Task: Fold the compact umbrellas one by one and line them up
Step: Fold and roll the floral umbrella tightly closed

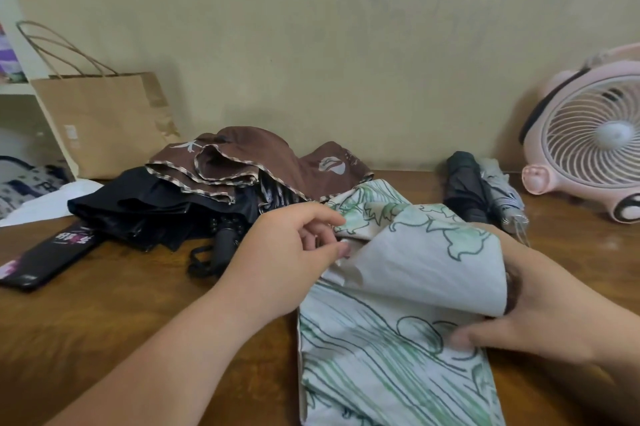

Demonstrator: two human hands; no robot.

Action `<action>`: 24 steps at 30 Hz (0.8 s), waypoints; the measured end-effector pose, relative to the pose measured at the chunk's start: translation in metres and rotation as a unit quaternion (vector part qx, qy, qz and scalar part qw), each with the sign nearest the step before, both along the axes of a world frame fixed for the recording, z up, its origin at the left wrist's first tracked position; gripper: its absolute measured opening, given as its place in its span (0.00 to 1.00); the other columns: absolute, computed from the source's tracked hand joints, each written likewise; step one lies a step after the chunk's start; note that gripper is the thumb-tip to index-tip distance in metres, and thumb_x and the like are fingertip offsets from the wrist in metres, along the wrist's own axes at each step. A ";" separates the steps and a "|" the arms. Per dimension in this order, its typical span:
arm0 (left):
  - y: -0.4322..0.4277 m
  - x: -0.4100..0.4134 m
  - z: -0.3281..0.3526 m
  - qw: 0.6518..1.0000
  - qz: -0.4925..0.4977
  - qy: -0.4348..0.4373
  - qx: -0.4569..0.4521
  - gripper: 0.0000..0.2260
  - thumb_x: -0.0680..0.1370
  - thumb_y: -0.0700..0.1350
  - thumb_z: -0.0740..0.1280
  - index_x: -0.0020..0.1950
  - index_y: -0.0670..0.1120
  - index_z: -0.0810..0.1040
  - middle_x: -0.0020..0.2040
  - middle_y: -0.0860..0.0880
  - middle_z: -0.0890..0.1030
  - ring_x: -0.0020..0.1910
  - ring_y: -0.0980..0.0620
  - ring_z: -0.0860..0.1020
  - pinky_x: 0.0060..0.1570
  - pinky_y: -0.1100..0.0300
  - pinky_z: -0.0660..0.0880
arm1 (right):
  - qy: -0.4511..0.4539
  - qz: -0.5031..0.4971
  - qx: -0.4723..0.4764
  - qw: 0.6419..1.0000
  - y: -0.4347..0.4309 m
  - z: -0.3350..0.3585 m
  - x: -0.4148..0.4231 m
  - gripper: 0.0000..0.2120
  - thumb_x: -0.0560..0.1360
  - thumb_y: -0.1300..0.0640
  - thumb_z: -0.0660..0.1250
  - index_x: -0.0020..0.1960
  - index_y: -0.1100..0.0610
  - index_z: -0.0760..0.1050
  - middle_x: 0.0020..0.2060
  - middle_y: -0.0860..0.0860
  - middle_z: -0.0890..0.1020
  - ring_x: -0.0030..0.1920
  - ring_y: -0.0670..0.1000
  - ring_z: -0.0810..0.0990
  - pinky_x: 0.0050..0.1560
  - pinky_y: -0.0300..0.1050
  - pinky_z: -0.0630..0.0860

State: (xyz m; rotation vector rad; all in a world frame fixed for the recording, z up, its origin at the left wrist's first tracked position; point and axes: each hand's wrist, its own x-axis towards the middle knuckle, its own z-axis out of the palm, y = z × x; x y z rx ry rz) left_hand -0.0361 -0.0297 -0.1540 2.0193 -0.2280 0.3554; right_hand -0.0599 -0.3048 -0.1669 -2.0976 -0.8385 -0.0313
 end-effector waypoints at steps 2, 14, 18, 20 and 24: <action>-0.002 0.000 -0.002 1.000 0.008 -0.004 -0.015 0.10 0.74 0.37 0.78 0.51 0.50 0.85 0.38 0.50 0.83 0.32 0.58 0.75 0.37 0.68 0.75 | 0.034 -0.006 0.064 0.997 -0.014 0.020 0.019 0.42 0.59 0.57 0.86 0.69 0.39 0.75 0.68 0.43 0.79 0.70 0.45 0.76 0.64 0.36 0.74; 0.014 0.010 0.003 0.961 -0.020 0.094 -0.261 0.10 0.74 0.31 0.74 0.53 0.39 0.80 0.35 0.47 0.81 0.30 0.50 0.78 0.31 0.59 0.78 | 0.245 -0.114 0.428 0.862 -0.004 0.007 0.034 0.11 0.74 0.63 0.64 0.46 0.71 0.79 0.45 0.66 0.85 0.43 0.63 0.86 0.36 0.50 0.83; 0.013 0.008 0.002 0.974 -0.045 0.116 -0.191 0.10 0.75 0.35 0.74 0.55 0.44 0.82 0.38 0.46 0.79 0.31 0.53 0.75 0.27 0.63 0.72 | 0.236 -0.123 0.430 0.863 -0.003 0.003 0.035 0.22 0.62 0.58 0.74 0.39 0.71 0.64 0.32 0.62 0.71 0.32 0.60 0.67 0.30 0.46 0.70; 0.010 0.006 0.003 0.994 -0.025 0.075 -0.080 0.10 0.75 0.42 0.77 0.54 0.51 0.83 0.37 0.48 0.79 0.32 0.54 0.73 0.31 0.64 0.73 | 0.224 -0.116 0.414 0.875 -0.005 0.002 0.036 0.32 0.52 0.54 0.82 0.35 0.66 0.60 0.31 0.60 0.69 0.31 0.57 0.67 0.30 0.45 0.68; -0.002 0.002 0.000 0.995 0.035 -0.042 0.083 0.15 0.73 0.49 0.79 0.56 0.60 0.81 0.38 0.66 0.76 0.30 0.58 0.69 0.35 0.71 0.69 | 0.186 -0.098 0.369 0.905 -0.004 0.002 0.038 0.11 0.58 0.66 0.75 0.28 0.60 0.71 0.27 0.57 0.75 0.27 0.52 0.74 0.27 0.38 0.71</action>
